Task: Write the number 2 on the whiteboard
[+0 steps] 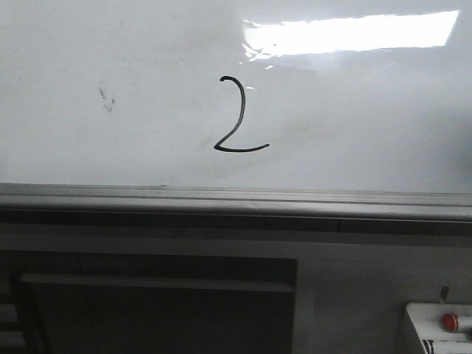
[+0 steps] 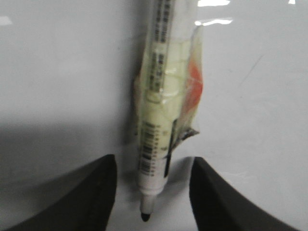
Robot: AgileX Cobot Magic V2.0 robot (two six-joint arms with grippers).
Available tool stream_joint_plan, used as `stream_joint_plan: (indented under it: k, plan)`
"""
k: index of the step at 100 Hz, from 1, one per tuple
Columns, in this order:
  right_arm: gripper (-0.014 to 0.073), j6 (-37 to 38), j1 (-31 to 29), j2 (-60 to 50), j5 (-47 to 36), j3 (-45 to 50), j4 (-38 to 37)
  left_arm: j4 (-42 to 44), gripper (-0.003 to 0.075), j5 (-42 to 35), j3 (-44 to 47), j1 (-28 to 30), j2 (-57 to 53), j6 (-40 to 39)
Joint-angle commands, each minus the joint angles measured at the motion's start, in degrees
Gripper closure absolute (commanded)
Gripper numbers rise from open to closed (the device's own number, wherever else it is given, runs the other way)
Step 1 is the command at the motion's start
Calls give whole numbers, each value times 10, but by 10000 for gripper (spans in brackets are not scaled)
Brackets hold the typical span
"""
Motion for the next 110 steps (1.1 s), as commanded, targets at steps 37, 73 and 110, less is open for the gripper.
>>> stream_joint_plan:
  k: [37,73,110]
  plan:
    - [189,247,-34,-7,4,-12,-65,307,300,239,-117,0,-108,-230]
    - [307,264,-61,-147,-112,110,-100,297,302,51,13,-23,-305,-275]
    - [666,187,-61,-361,-150,242,-107,235,736,-99,156,-21,-417,-275]
